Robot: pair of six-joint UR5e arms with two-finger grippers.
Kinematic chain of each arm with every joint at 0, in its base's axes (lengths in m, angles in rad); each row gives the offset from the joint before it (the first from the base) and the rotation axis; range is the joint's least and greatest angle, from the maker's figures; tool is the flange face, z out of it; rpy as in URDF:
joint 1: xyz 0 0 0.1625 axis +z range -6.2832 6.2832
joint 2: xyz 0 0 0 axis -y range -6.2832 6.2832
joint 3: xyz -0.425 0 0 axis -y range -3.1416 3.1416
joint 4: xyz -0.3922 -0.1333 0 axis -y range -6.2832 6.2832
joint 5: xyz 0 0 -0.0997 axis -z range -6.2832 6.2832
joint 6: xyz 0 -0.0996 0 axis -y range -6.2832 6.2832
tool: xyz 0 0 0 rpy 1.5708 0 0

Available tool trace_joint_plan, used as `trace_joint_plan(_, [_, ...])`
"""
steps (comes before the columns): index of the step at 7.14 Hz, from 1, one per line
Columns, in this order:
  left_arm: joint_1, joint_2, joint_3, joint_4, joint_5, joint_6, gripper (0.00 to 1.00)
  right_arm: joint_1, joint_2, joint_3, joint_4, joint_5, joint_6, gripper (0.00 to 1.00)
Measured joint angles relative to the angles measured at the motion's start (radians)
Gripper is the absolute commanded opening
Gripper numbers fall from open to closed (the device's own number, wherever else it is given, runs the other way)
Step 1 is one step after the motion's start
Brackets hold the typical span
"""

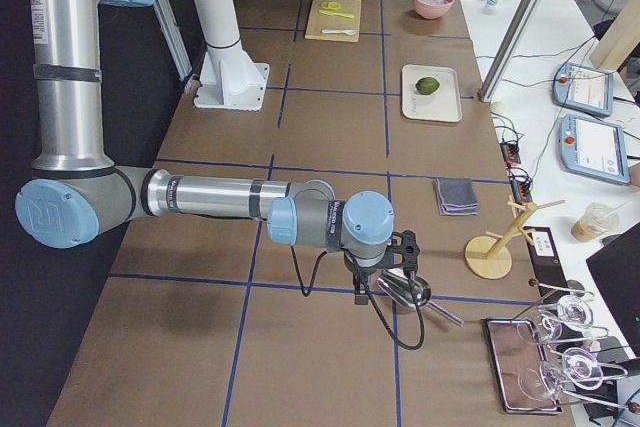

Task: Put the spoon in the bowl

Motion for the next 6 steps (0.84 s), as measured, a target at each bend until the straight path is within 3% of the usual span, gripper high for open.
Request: trace_joint_plan(6, [0.0, -0.003, -0.001, 0.0, 0.0, -0.001, 1.0, 0.0, -0.002, 0.013, 0.001, -0.004, 0.0, 1.0])
